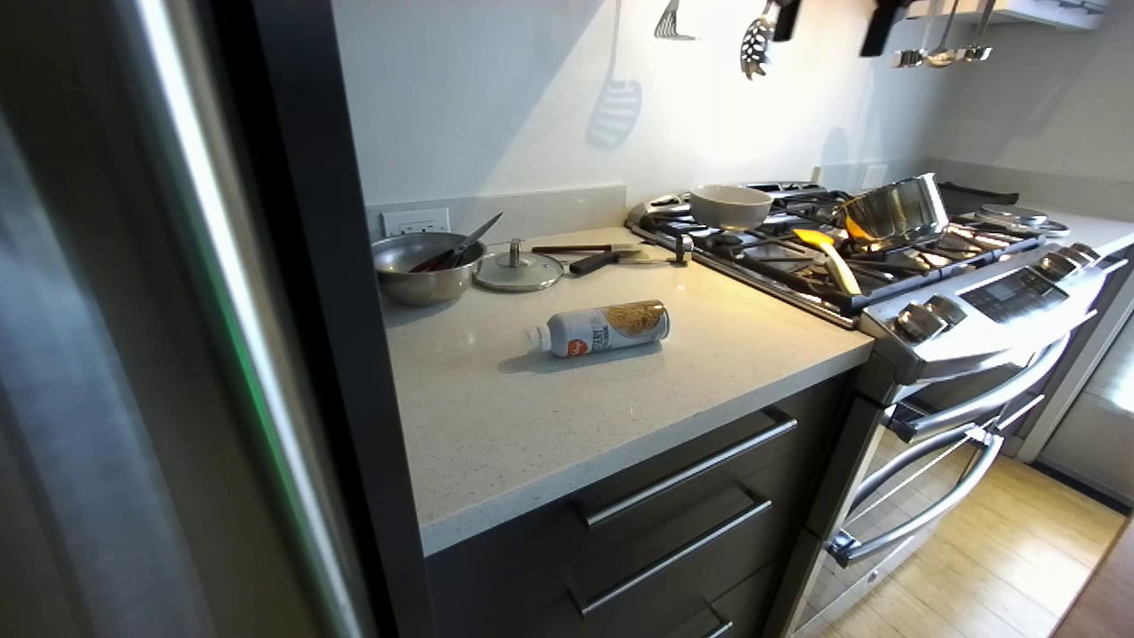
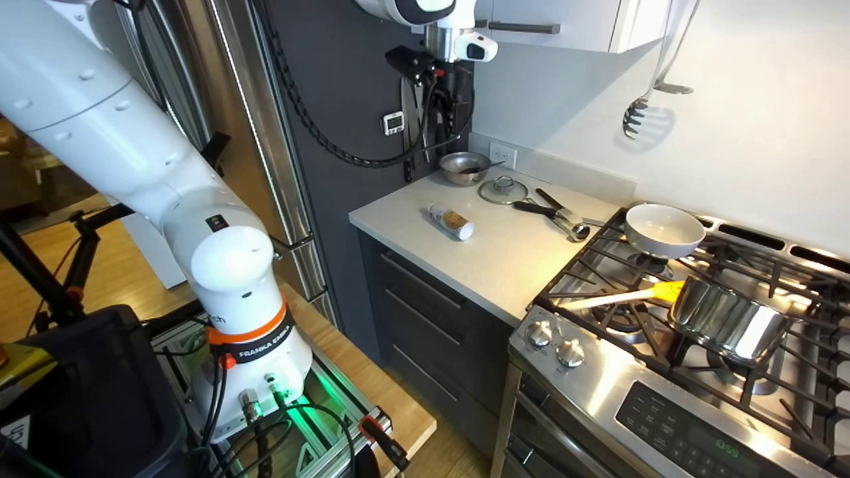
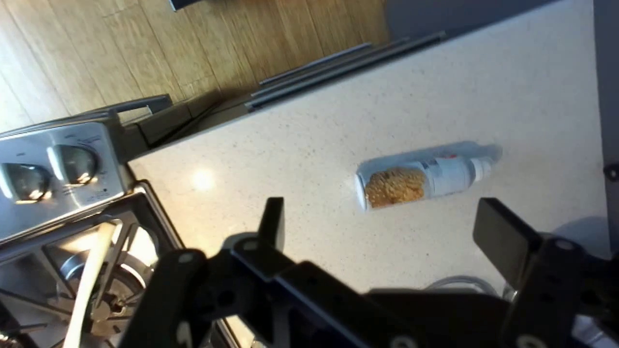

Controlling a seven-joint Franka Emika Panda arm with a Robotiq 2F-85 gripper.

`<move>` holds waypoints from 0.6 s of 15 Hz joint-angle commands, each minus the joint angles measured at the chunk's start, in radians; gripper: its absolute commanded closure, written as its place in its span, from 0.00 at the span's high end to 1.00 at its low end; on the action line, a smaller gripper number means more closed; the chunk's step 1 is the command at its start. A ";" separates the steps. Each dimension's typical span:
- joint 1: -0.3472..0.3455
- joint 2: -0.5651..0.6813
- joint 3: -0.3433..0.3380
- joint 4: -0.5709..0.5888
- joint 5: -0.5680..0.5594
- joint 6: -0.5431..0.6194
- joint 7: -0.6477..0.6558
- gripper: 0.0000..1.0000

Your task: Put the spray bottle upright

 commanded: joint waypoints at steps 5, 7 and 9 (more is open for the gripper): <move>0.027 0.274 0.115 -0.003 0.012 0.466 0.501 1.00; 0.038 0.315 0.110 -0.020 -0.011 0.579 0.618 1.00; 0.048 0.308 0.098 -0.004 0.010 0.541 0.554 1.00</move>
